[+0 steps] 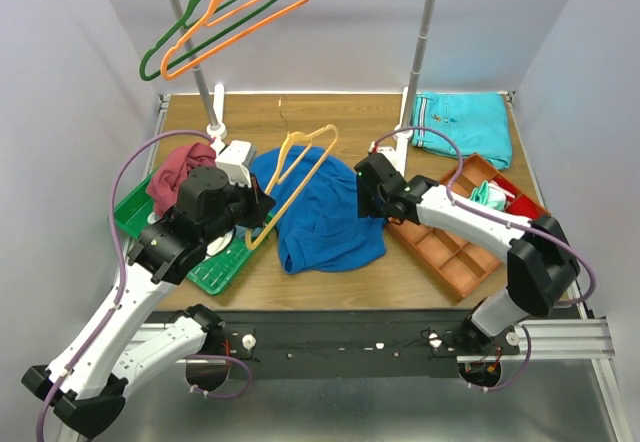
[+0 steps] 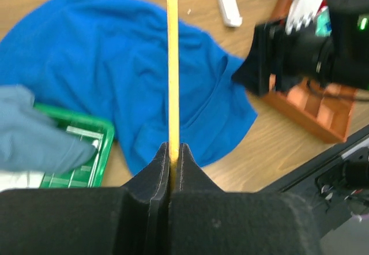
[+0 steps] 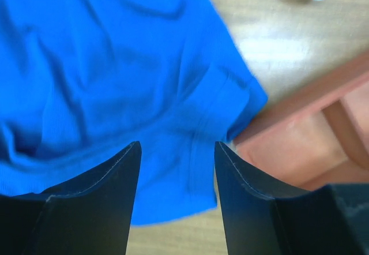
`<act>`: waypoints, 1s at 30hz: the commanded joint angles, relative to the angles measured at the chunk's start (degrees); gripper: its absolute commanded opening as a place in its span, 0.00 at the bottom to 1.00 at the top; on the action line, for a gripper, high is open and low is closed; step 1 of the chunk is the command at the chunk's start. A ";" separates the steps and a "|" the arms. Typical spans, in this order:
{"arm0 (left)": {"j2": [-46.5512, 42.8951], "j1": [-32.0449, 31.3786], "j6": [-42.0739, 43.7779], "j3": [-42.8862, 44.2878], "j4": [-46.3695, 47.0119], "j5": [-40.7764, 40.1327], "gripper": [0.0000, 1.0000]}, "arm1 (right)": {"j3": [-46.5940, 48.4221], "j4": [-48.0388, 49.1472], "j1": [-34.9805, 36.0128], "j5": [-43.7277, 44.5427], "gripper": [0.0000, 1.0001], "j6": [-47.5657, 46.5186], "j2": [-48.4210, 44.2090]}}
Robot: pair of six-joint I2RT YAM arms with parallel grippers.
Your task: Place the tank top on the hanger
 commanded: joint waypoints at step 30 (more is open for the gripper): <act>-6.73 -0.72 4.02 -6.28 -12.71 19.48 0.00 | 2.39 0.27 -3.67 6.55 0.01 0.86 9.10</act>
